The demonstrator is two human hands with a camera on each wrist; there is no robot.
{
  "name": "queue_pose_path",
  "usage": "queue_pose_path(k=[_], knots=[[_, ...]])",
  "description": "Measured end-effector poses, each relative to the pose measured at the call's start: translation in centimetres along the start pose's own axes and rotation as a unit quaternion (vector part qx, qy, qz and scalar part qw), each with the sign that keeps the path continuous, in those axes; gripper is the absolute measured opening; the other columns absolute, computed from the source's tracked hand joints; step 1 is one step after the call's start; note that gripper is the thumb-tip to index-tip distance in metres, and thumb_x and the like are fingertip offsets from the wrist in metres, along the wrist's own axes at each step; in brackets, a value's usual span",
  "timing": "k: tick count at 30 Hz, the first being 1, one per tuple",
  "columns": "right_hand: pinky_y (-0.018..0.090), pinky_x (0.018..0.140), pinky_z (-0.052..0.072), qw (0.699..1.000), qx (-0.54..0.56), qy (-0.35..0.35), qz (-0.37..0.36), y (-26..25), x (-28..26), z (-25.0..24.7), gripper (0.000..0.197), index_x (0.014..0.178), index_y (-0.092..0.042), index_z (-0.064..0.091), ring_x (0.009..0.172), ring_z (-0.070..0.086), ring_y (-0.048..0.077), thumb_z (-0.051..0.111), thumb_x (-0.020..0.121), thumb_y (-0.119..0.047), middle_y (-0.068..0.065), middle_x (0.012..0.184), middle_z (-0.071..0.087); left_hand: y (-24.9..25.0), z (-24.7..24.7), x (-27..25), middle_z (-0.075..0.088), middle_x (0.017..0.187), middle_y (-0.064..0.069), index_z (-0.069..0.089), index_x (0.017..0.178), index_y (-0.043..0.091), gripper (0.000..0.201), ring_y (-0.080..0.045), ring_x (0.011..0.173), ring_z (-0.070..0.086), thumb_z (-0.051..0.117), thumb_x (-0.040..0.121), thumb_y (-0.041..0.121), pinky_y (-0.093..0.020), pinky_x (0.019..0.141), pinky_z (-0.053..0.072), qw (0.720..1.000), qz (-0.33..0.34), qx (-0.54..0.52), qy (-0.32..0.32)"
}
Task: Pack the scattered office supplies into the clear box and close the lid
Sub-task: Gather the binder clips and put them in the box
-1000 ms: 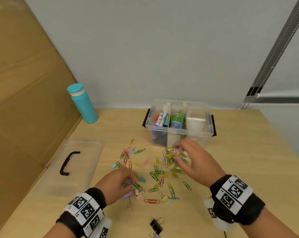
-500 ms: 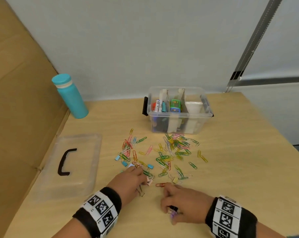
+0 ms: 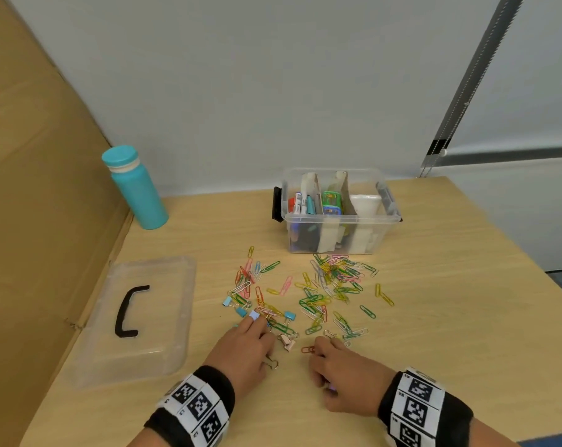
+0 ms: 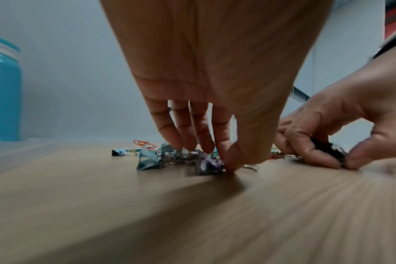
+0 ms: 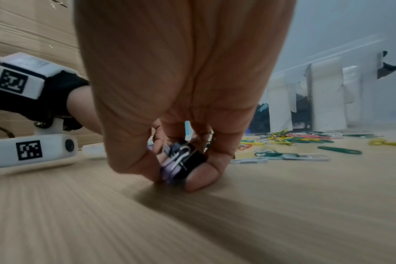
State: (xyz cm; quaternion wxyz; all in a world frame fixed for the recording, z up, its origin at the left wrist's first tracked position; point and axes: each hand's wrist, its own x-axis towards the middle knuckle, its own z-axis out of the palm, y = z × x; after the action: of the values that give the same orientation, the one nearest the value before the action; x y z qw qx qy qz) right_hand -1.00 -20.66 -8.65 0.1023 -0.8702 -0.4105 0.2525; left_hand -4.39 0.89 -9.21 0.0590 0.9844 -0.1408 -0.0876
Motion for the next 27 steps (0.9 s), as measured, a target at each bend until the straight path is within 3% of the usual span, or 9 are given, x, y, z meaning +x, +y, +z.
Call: queue_pose_path(k=[2, 4, 8, 11, 14, 18, 20, 23, 27], knots=[[0.019, 0.081, 0.030, 1.000, 0.014, 0.016, -0.004, 0.3, 0.1, 0.0, 0.016, 0.097, -0.009, 0.058, 0.097, 0.032, 0.013, 0.051, 0.084, -0.013, 0.003, 0.114, 0.040, -0.2, -0.1, -0.3, 0.057, 0.094, 0.007, 0.059, 0.080, 0.026, 0.019, -0.016, 0.089, 0.058, 0.066, 0.062, 0.025, -0.024, 0.067, 0.047, 1.000, 0.006, 0.000, -0.020], [0.014, 0.085, 0.026, 0.999, 0.029, 0.030, -0.010, 0.7, 0.2, 0.1, 0.016, 0.098, -0.009, 0.059, 0.099, 0.038, 0.015, 0.049, 0.086, -0.013, 0.000, 0.109, 0.040, -0.4, 0.4, -0.2, 0.055, 0.080, 0.013, 0.054, 0.069, 0.033, 0.026, -0.009, 0.073, 0.058, 0.069, 0.048, 0.034, -0.018, 0.056, 0.045, 0.999, 0.009, 0.026, -0.018], [0.012, 0.075, 0.029, 0.995, 0.080, 0.050, -0.014, 1.6, 0.5, 0.2, 0.018, 0.096, -0.015, 0.061, 0.090, 0.039, 0.010, 0.048, 0.085, -0.010, -0.008, 0.101, 0.039, -0.6, 0.8, -0.3, 0.054, 0.077, 0.012, 0.051, 0.069, 0.031, 0.012, -0.011, 0.070, 0.057, 0.055, 0.058, 0.031, -0.020, 0.056, 0.045, 1.000, 0.001, 0.028, 0.002], [0.009, 0.072, 0.035, 0.987, 0.147, 0.068, -0.011, 2.3, 0.5, 0.0, 0.015, 0.092, -0.017, 0.061, 0.081, 0.046, 0.002, 0.051, 0.083, -0.011, -0.008, 0.097, 0.045, -0.6, 0.6, -0.3, 0.052, 0.074, 0.017, 0.051, 0.073, 0.037, 0.031, -0.007, 0.066, 0.055, 0.064, 0.046, 0.040, -0.018, 0.056, 0.045, 0.999, -0.006, 0.031, -0.014], [0.009, 0.078, 0.039, 0.965, 0.244, 0.099, 0.002, 3.0, 0.1, -0.5, 0.013, 0.088, -0.022, 0.062, 0.082, 0.050, -0.001, 0.057, 0.082, -0.012, -0.011, 0.094, 0.050, -0.4, -0.3, -0.5, 0.051, 0.078, 0.019, 0.051, 0.081, 0.040, 0.024, -0.005, 0.071, 0.053, 0.050, 0.057, 0.044, -0.018, 0.064, 0.044, 1.000, -0.019, 0.011, 0.022], [0.021, 0.074, 0.049, 0.907, 0.398, 0.137, 0.035, 4.3, -0.1, -1.9, 0.013, 0.087, -0.024, 0.062, 0.076, 0.058, 0.004, 0.062, 0.084, -0.012, -0.003, 0.097, 0.061, 0.1, -1.7, -0.4, 0.041, 0.103, 0.011, 0.058, 0.101, 0.025, 0.015, -0.004, 0.086, 0.049, 0.053, 0.086, 0.025, -0.014, 0.080, 0.045, 0.982, -0.043, -0.179, 0.037], [0.024, 0.068, 0.052, 0.862, 0.480, 0.154, 0.051, 4.8, 0.0, -2.8, 0.011, 0.087, -0.013, 0.062, 0.069, 0.060, 0.011, 0.061, 0.086, -0.003, 0.001, 0.094, 0.063, 0.4, -1.9, 0.0, 0.036, 0.102, 0.009, 0.052, 0.099, 0.019, 0.008, 0.001, 0.077, 0.048, 0.050, 0.091, 0.019, -0.009, 0.073, 0.044, 0.969, -0.053, -0.233, 0.054], [0.024, 0.064, 0.052, 0.816, 0.542, 0.186, 0.071, 5.5, 0.1, -4.1, 0.011, 0.086, -0.007, 0.061, 0.067, 0.058, 0.015, 0.060, 0.086, 0.004, 0.001, 0.079, 0.062, 1.2, -1.5, 0.9, 0.035, 0.091, 0.004, 0.043, 0.090, 0.015, 0.005, -0.007, 0.068, 0.039, 0.041, 0.094, 0.015, -0.014, 0.068, 0.040, 0.958, -0.089, -0.266, 0.058], [0.021, 0.062, 0.051, 0.801, 0.542, 0.241, 0.074, 6.3, -0.2, -6.5, 0.012, 0.086, -0.007, 0.061, 0.064, 0.057, 0.015, 0.060, 0.086, 0.005, 0.005, 0.073, 0.060, 1.6, -0.5, 1.9, 0.041, 0.073, -0.002, 0.042, 0.088, 0.009, 0.010, -0.011, 0.058, 0.031, 0.038, 0.095, 0.016, -0.016, 0.057, 0.029, 0.951, -0.138, -0.274, 0.035]])
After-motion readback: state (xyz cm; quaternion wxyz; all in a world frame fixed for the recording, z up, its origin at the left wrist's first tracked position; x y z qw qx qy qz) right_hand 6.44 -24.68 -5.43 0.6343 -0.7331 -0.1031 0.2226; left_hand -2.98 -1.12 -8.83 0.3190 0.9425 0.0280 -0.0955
